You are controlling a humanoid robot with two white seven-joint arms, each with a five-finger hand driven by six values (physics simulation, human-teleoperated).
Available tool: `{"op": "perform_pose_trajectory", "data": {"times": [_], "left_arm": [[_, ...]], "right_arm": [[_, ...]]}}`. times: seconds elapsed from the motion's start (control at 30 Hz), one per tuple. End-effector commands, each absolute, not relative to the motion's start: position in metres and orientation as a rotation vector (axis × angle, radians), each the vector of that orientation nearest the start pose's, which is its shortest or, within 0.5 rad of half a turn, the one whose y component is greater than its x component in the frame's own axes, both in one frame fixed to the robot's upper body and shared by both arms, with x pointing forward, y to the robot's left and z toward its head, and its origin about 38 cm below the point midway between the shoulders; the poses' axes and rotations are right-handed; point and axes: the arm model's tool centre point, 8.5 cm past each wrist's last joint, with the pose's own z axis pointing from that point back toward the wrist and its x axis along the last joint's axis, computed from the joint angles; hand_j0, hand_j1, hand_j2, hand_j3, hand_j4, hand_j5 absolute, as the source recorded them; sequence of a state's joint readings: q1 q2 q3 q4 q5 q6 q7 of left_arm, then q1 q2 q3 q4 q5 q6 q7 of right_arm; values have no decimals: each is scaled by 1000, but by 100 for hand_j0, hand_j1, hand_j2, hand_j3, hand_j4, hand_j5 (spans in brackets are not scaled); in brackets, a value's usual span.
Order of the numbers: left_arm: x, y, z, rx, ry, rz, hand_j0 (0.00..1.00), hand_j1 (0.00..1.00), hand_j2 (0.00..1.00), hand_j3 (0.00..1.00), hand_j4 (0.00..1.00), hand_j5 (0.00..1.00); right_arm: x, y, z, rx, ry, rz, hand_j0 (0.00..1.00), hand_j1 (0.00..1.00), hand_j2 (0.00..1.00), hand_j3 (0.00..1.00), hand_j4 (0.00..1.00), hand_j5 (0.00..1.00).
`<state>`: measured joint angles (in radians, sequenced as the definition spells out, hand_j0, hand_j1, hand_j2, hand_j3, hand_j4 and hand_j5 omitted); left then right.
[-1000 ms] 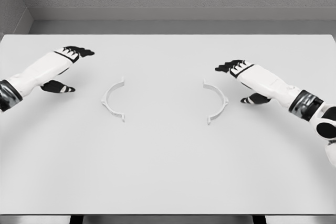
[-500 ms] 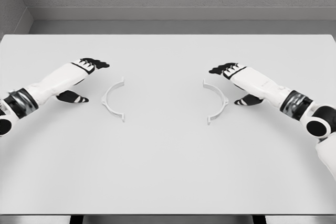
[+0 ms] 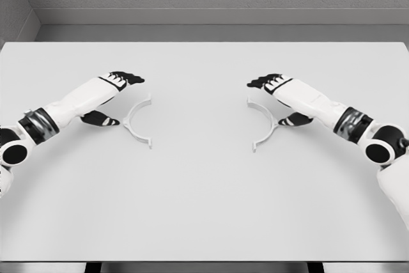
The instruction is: Assemble PVC drainage pipe clamps
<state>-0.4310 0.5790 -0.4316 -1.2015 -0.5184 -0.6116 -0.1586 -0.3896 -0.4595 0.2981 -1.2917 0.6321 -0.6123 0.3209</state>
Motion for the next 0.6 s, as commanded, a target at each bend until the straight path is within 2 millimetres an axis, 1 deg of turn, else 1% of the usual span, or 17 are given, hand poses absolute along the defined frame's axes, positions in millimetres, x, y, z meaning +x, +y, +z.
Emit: {"op": "perform_pose_trajectory", "data": {"times": [0.0,0.27,0.43,0.57], "left_arm": [[440,300,122,422,-1662,-1575,100,100,100,100,100,100],[440,288,120,398,-1686,-1562,100,100,100,100,100,100],[441,284,121,393,-1698,-1558,100,100,100,100,100,100],[442,284,121,394,-1697,-1554,100,100,100,100,100,100]], "right_arm": [[435,-265,125,-400,-1637,1677,100,100,100,100,100,100],[434,-257,122,-383,-1645,1681,100,100,100,100,100,100],[433,-247,121,-363,-1655,1695,100,100,100,100,100,100],[432,-241,119,-350,-1656,1713,100,100,100,100,100,100]]}}
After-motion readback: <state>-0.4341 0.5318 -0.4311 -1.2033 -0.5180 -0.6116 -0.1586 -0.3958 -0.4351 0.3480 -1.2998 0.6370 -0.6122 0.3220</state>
